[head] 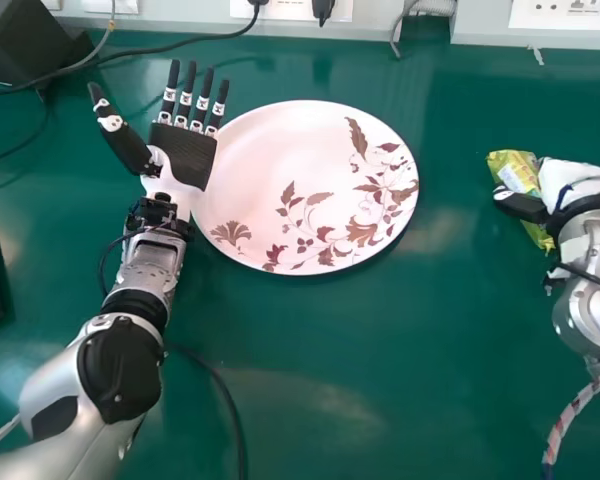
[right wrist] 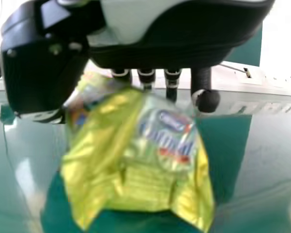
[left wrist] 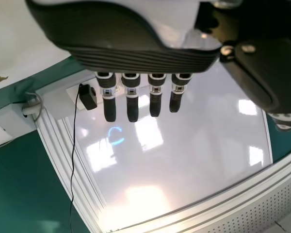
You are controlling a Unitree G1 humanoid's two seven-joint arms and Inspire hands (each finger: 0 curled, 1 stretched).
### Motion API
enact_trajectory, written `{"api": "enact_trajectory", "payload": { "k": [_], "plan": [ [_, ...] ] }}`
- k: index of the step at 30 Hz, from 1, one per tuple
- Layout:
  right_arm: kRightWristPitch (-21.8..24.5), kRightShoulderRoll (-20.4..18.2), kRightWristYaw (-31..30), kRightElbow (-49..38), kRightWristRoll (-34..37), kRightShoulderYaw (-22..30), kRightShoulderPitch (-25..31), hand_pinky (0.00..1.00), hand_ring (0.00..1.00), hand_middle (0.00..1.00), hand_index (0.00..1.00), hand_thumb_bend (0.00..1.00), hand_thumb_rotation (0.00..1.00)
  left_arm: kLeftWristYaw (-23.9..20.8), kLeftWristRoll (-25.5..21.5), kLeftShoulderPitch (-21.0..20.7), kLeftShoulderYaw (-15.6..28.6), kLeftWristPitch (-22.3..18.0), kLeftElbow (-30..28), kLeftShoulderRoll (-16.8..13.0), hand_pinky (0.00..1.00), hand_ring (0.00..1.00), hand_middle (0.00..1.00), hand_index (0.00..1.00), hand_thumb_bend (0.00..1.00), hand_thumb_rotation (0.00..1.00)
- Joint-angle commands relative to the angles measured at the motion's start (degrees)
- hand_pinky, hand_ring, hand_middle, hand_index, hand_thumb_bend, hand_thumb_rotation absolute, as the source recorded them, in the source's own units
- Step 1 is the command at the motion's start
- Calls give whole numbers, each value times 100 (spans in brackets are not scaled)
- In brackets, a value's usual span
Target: Pick up biscuit and place it in the plate
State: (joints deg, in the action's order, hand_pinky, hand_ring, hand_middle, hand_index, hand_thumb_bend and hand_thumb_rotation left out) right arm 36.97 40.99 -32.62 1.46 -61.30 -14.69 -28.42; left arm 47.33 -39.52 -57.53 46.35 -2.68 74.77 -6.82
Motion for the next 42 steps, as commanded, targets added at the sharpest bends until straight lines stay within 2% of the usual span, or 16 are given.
{"api": "enact_trajectory", "payload": {
  "k": [1,4,10,19,36,37,38,39,42],
  "plan": [
    [-47,-33,34,-35,72,42,100,0,51,68,60,41,0,-16,-16,82,7,-5,74,10,86,91,97,100,100,38],
    [-12,-46,25,-60,101,77,91,0,47,57,49,47,0,106,-24,80,7,69,83,-10,89,92,98,100,100,37],
    [7,-37,6,-226,49,114,116,0,44,51,47,49,0,190,87,94,-64,-124,83,-1,87,92,98,100,100,36],
    [74,-33,-60,-590,-2,196,203,0,44,50,47,49,0,64,184,94,-92,-247,96,-3,91,92,98,99,100,34],
    [25,-31,-50,-740,-5,309,314,0,44,50,47,49,0,-63,365,99,-185,-418,82,-1,88,90,96,98,100,34],
    [20,-28,-52,-740,-2,309,313,0,18,49,47,50,0,-81,360,98,-184,-434,80,8,88,90,96,98,100,34],
    [11,-25,-47,-738,1,310,314,0,9,49,47,50,0,-93,354,97,-183,-445,80,13,87,90,96,98,100,34],
    [1,-23,-34,-735,6,313,315,0,4,48,47,50,0,-103,356,97,-188,-447,82,10,87,90,96,98,100,34],
    [-38,-28,16,-698,39,337,307,0,0,48,47,51,0,-105,409,102,-242,-520,83,8,86,90,96,98,100,35]
  ]
}}
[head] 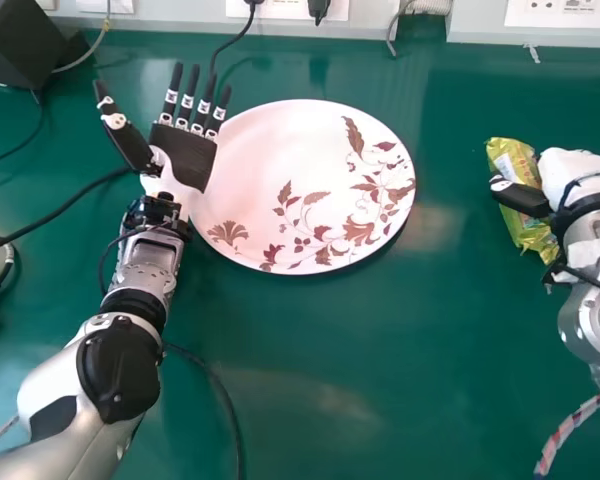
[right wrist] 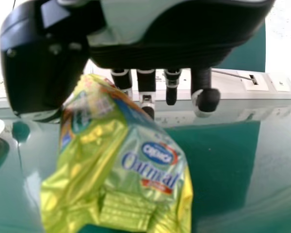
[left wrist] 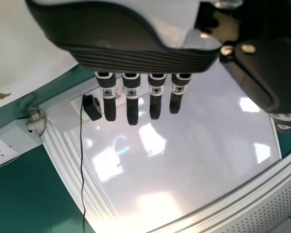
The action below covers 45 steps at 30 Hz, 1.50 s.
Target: Pick up biscuit and place it in the plate
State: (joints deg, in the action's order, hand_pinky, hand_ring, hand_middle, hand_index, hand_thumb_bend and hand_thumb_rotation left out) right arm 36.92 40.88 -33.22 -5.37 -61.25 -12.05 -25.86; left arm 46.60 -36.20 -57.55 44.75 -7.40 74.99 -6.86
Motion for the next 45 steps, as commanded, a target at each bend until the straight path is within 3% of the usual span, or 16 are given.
{"api": "enact_trajectory", "payload": {
  "k": [1,28,45],
  "plan": [
    [-46,-19,91,2,45,80,46,0,0,48,47,51,0,5,90,109,-95,-76,62,12,86,89,96,98,100,35],
    [35,-236,246,-521,-124,198,190,0,0,48,47,51,0,-49,275,116,-253,-329,73,10,91,90,96,98,100,35],
    [-80,-429,833,-988,-105,541,494,0,0,48,47,51,0,-11,246,125,-256,-331,76,19,83,85,94,99,99,36]
  ]
}}
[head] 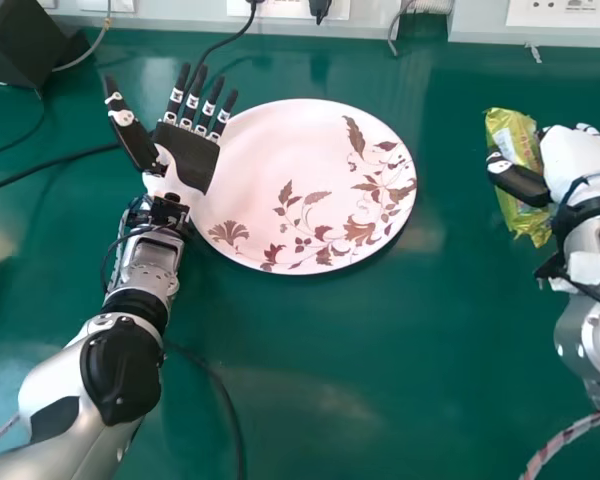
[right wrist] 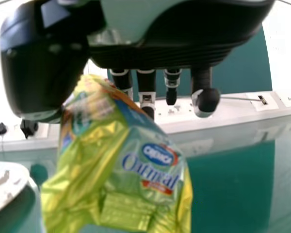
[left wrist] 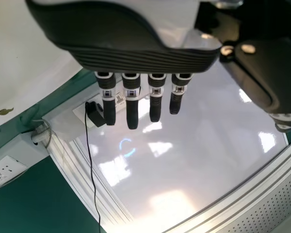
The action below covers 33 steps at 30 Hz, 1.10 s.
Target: Pick up biscuit and place it in the plate
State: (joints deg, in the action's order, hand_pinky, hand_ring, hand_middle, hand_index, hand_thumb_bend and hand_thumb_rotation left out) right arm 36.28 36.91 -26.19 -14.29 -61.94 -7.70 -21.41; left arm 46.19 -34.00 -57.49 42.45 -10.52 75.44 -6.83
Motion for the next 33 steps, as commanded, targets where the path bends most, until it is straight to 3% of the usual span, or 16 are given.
{"api": "enact_trajectory", "payload": {
  "k": [1,16,20,33],
  "plan": [
    [-19,-39,139,-116,-46,117,63,0,0,48,47,51,0,0,45,123,-40,-46,30,17,83,86,94,99,98,36],
    [-253,-84,409,-274,-17,284,247,0,0,48,47,51,0,45,5,149,-19,-18,21,50,86,86,93,100,97,35],
    [-396,-123,529,-422,34,390,364,0,0,48,47,51,0,268,-27,167,0,25,29,45,85,86,93,99,97,33],
    [-536,-256,719,-733,-81,484,506,0,0,48,47,51,0,215,-4,182,-11,-98,31,82,80,84,92,99,98,33]
  ]
}}
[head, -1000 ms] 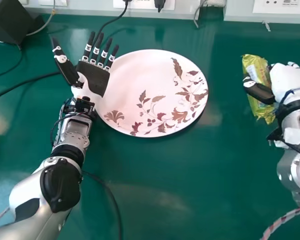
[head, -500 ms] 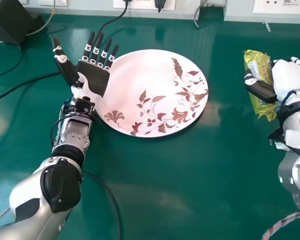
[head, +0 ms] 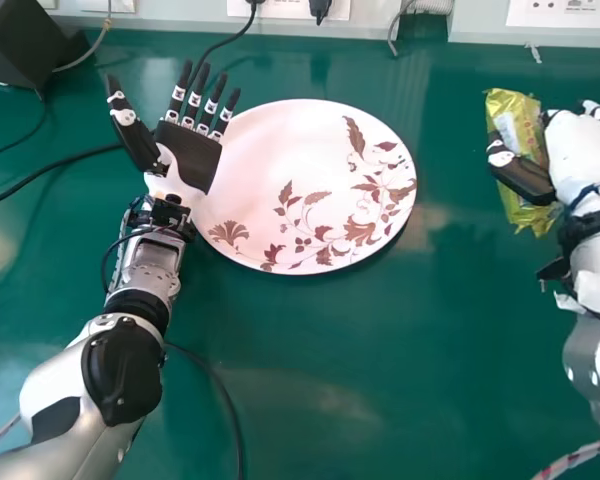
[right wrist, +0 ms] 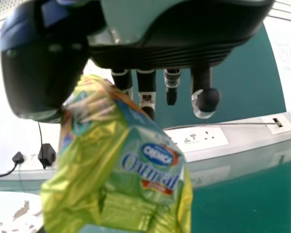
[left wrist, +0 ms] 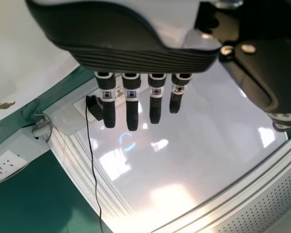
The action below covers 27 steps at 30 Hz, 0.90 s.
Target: Pick up biscuit and place it in the plate
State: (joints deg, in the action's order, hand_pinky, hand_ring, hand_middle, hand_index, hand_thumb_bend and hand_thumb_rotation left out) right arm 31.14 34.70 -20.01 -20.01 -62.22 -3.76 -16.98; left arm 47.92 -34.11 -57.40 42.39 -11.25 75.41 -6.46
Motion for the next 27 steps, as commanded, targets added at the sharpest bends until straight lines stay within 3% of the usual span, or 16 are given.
{"api": "enact_trajectory", "payload": {
  "k": [1,27],
  "plan": [
    [-35,-43,97,-187,-58,98,69,0,0,48,47,51,0,59,4,175,-4,-18,35,42,80,84,92,99,97,33],
    [-410,-174,535,-303,-153,274,191,0,0,48,47,51,0,-27,1,200,-1,-20,43,93,78,82,91,98,99,33]
  ]
}}
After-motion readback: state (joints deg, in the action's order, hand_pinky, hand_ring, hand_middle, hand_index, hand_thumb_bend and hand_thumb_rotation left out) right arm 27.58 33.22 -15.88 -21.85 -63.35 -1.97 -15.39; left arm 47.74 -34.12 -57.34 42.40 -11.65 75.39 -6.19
